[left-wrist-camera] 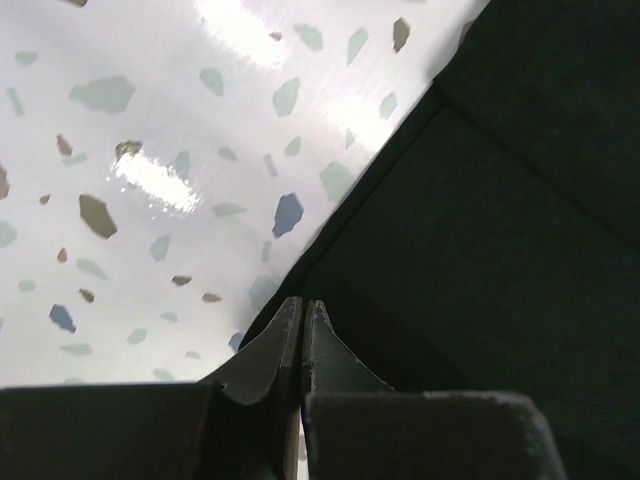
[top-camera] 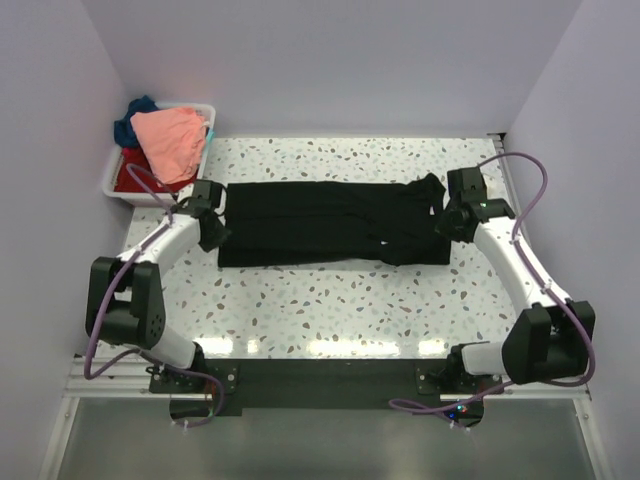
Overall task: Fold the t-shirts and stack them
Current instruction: Fold the tshirt
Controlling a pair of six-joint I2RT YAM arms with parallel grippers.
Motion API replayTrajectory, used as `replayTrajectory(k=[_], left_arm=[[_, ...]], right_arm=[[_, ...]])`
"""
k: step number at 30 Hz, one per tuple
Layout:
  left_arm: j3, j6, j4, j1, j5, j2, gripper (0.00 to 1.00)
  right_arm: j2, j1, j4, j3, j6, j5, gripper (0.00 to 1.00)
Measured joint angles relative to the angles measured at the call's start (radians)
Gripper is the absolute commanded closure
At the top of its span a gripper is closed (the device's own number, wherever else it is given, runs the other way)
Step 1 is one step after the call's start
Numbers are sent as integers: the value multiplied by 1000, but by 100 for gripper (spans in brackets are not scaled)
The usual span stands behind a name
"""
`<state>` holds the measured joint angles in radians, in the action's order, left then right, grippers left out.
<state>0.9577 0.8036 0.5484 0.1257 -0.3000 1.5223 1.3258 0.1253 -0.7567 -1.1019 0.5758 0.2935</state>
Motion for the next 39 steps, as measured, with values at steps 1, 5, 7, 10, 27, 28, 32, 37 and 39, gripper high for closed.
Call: replayTrajectory(k=[1, 5, 7, 10, 27, 28, 32, 37, 39], left_arm=[[13, 0, -6, 0, -2, 17, 100], [70, -2, -14, 0, -13, 94, 100], [96, -3, -16, 0, -20, 128, 100], [132, -3, -18, 0, -31, 167, 100], [328, -11, -19, 0, -82, 378, 100], [335, -11, -18, 0, -85, 386, 100], [357, -11, -11, 0, -99, 406, 100], [380, -11, -3, 0, -113, 431, 100], [389, -11, 0, 0, -117, 442, 100]], right_arm=[[17, 0, 11, -5, 0, 5, 100], [100, 0, 59, -27, -1, 14, 100], [142, 0, 87, -36, -2, 21, 100], [199, 0, 112, -63, -2, 31, 100], [393, -2, 177, -234, -13, 56, 100], [407, -2, 177, -246, -13, 56, 100], [456, -2, 183, -285, -12, 55, 100], [507, -2, 185, -325, -12, 52, 100], [529, -2, 188, -339, -12, 51, 100]])
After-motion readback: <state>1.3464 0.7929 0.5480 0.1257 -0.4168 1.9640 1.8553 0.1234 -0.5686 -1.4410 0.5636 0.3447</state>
